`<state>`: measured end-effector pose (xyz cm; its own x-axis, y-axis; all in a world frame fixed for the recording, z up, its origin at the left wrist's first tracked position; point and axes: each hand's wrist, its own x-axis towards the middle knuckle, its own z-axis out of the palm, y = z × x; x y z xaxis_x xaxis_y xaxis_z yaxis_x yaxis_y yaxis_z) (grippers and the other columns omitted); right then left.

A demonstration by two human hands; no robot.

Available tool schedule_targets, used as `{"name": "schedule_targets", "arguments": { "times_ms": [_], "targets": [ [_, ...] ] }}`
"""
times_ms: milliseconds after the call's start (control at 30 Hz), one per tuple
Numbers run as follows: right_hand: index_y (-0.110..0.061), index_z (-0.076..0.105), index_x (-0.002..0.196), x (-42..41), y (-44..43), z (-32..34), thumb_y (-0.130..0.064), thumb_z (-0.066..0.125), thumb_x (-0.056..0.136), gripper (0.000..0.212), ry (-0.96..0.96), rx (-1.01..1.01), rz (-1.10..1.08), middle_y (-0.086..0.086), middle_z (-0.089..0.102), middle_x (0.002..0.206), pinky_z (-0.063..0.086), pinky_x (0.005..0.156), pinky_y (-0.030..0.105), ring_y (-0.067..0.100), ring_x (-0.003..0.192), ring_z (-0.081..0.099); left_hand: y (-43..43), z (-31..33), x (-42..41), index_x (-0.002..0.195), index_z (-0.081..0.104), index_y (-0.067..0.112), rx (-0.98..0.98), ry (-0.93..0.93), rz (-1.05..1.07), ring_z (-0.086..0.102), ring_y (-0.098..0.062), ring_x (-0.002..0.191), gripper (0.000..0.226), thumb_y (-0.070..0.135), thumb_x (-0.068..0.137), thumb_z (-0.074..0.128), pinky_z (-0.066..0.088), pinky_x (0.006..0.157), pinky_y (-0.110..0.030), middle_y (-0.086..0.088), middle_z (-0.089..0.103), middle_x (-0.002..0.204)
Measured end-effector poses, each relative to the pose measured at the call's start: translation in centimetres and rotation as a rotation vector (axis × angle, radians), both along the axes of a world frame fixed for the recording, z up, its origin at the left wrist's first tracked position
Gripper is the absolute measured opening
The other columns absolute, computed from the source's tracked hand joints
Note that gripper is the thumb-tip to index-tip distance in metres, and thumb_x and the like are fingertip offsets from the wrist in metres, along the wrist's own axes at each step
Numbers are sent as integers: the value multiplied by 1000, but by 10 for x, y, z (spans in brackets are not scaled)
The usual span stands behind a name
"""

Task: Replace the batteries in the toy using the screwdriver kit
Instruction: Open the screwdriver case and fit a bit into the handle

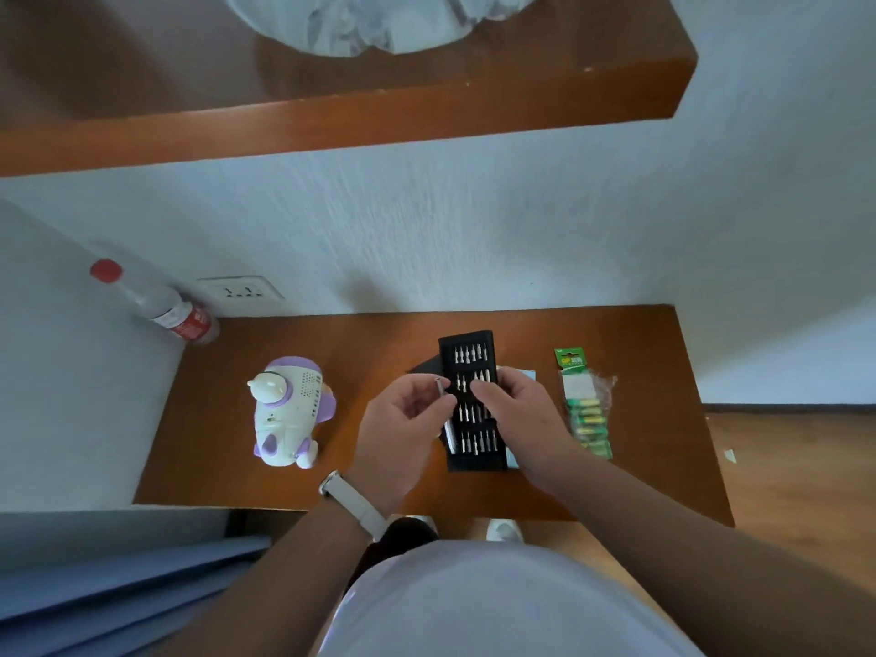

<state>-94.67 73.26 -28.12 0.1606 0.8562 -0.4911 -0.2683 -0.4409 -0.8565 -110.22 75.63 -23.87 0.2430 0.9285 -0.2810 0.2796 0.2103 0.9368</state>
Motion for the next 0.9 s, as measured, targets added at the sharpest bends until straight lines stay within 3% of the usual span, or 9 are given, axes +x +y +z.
{"name": "schedule_targets", "arguments": {
  "times_ms": [200, 400, 500, 633, 767, 900],
  "targets": [
    [-19, 67, 99, -16, 14, -19, -32, 63, 89, 17, -50, -72, 79, 4, 76, 88, 62, 70, 41, 22, 81, 75, 10, 0, -28, 104, 70, 23, -36, -39, 158, 70, -1, 73, 13, 14, 97, 64, 53, 62, -14, 13, 73, 75],
    [-22, 68, 97, -32, 36, -44, -37, 62, 92, 17, -175, -157, 162, -2, 76, 84, 58, 62, 29, 13, 75, 74, 35, 1, -53, 101, 72, 30, -31, -36, 153, 69, -10, 74, 17, 15, 96, 64, 59, 68, -21, -2, 74, 81],
    [-23, 69, 92, -46, 49, -59, -39, 61, 91, 18, -243, -203, 246, 1, 75, 85, 62, 68, 36, 15, 75, 74, 48, 2, -67, 99, 73, 30, -43, -58, 143, 70, -13, 76, 18, 14, 95, 65, 61, 73, -25, -8, 73, 84],
    [-6, 66, 100, -70, 64, -83, -40, 60, 89, 36, -345, -249, 349, 24, 68, 98, 57, 77, 54, 40, 90, 67, 59, 3, -87, 100, 73, 28, -98, -94, 133, 69, -13, 76, 18, 13, 96, 64, 58, 68, -20, -15, 71, 86],
    [-10, 67, 94, -89, 77, -100, -39, 61, 91, 30, -423, -287, 384, 18, 71, 92, 58, 68, 45, 37, 85, 68, 67, 1, -105, 104, 73, 22, -182, -136, 129, 71, -7, 74, 17, 11, 96, 63, 56, 67, -18, -1, 74, 79],
    [-7, 65, 95, -100, 86, -113, -38, 57, 94, 32, -552, -325, 387, 19, 69, 89, 58, 69, 44, 33, 77, 68, 73, -2, -116, 103, 72, 23, -209, -151, 127, 72, -9, 78, 17, 11, 97, 62, 57, 70, -22, 4, 75, 81]
  ]
}}
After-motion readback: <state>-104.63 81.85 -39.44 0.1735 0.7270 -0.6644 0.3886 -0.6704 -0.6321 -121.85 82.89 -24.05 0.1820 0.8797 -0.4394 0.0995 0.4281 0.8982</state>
